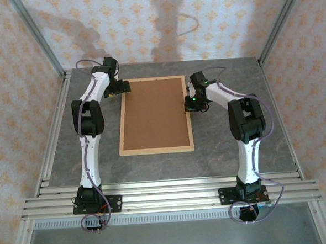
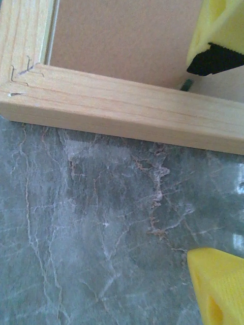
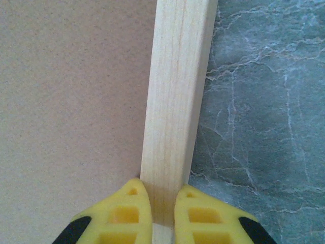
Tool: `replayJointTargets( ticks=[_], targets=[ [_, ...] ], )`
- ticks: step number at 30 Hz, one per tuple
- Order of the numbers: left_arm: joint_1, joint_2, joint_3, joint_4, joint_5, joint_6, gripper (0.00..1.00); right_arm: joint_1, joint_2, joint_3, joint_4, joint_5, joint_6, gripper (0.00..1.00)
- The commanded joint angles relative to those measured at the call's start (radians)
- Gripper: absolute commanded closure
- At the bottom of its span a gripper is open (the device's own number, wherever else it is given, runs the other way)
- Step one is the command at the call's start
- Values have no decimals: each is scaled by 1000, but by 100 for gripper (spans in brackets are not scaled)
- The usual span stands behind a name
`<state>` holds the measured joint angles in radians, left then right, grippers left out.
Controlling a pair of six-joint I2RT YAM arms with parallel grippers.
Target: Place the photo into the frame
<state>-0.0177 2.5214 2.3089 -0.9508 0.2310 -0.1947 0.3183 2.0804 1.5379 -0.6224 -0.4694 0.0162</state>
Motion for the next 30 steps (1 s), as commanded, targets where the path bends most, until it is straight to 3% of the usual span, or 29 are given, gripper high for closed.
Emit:
replayJointTargets(
  ticks=[1, 6, 13, 20, 30],
  targets=[
    [13, 16, 44, -11, 4, 28, 11, 24, 17, 2, -108, 38, -84, 89],
    [19, 3, 41, -34, -4, 37, 11, 23, 22, 14, -131, 87, -98, 89],
    [28, -24, 35, -43, -4, 46, 11, 24, 32, 24, -130, 74, -89, 88],
    [48, -21, 35, -15, 64, 10, 11, 25, 30, 14, -127, 70, -85, 88],
    [57, -29, 11, -9, 39, 13, 11, 24, 32, 13, -124, 66, -85, 88]
  ],
)
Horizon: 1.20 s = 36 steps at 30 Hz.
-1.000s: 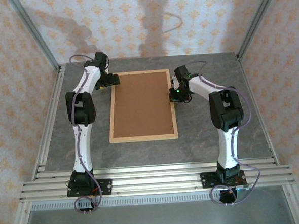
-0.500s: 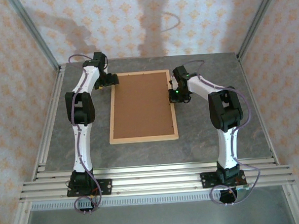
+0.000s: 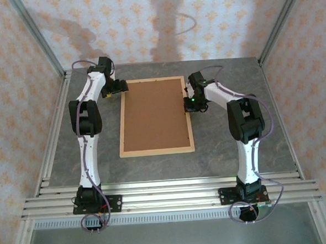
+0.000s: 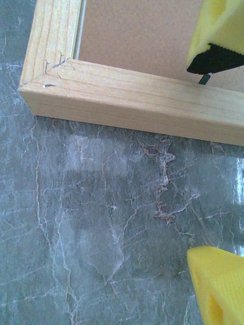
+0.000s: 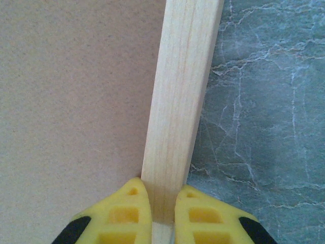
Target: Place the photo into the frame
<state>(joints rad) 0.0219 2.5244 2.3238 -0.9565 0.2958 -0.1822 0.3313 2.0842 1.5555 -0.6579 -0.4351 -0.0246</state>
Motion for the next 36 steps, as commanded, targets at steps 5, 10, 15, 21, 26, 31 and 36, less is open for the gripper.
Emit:
replayJointTargets(
  ticks=[5, 10, 15, 21, 26, 31, 36],
  targets=[
    [19, -34, -22, -3, -24, 2, 11, 11, 28, -7, -88, 30, -43, 88],
    [22, -48, -42, 0, -39, 2, 11, 11, 28, -10, -88, 32, -43, 88],
    [28, -75, -52, 22, 22, -16, 11, 11, 28, -11, -88, 33, -43, 88],
    [36, -88, -49, 43, 49, -36, 11, 11, 28, -14, -89, 34, -43, 88],
    [41, -78, -52, 33, 35, -34, 11, 12, 29, -17, -80, 31, -38, 88],
    [39, -40, -55, 27, 60, -37, 12, 12, 37, -15, -77, 20, -29, 88],
    [35, -24, -67, 39, 72, -42, 12, 14, 39, -17, -77, 18, -25, 88]
  ],
)
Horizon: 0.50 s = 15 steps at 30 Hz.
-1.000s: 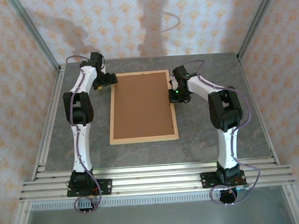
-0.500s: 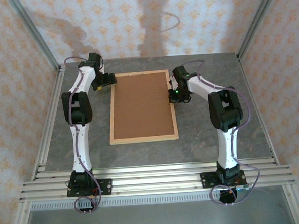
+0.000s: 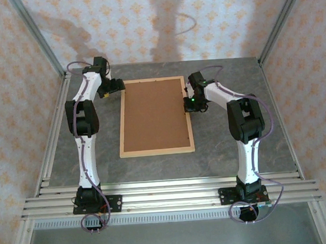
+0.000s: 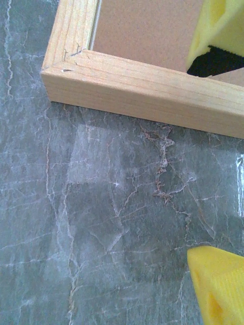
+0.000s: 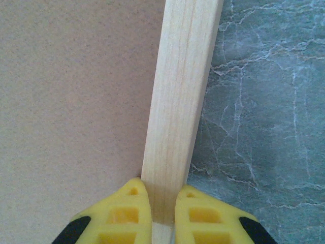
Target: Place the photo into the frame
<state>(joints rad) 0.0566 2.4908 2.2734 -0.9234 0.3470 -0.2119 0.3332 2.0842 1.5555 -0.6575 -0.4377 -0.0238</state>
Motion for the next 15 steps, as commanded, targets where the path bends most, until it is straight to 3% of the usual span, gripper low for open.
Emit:
replayJointTargets(
  ticks=[1, 15],
  targets=[
    [-1, 13, -17, 9, 22, -14, 12, 12, 39, -15, -77, 19, -25, 88],
    [-39, 80, 9, -40, -34, -9, 12, 15, 45, -9, -75, 5, -24, 88]
  ],
)
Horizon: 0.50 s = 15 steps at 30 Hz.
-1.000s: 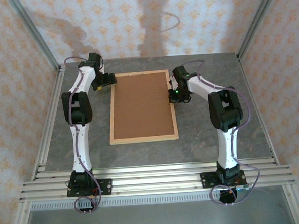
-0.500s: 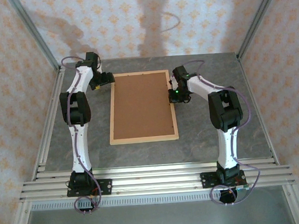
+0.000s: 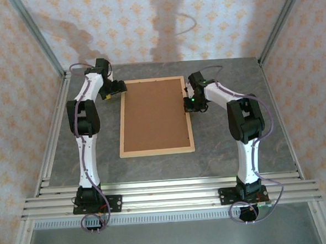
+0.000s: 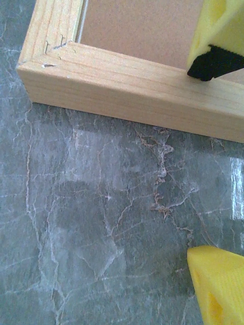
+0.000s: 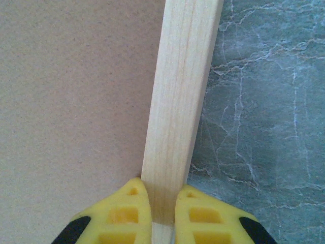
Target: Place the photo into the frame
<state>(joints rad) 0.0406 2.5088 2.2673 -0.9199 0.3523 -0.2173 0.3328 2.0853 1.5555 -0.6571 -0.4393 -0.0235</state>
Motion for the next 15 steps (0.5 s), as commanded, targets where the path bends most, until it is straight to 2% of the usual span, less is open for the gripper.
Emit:
replayJointTargets(
  ticks=[1, 8, 9, 10, 15],
  targets=[
    [-26, 70, 19, -51, -42, -2, 12, 14, 42, -12, -74, 8, -24, 88],
    [-45, 100, 15, -103, -72, -5, 13, 15, 40, -11, -72, 2, -28, 88],
    [-48, 95, 0, -104, -77, -5, 13, 15, 41, -11, -70, 3, -26, 88],
    [-51, 85, -23, -97, -84, -7, 9, 15, 40, -9, -70, 3, -24, 88],
    [-55, 22, -117, -49, -79, -44, 11, 14, 44, 7, -70, 4, -15, 88]
  ],
)
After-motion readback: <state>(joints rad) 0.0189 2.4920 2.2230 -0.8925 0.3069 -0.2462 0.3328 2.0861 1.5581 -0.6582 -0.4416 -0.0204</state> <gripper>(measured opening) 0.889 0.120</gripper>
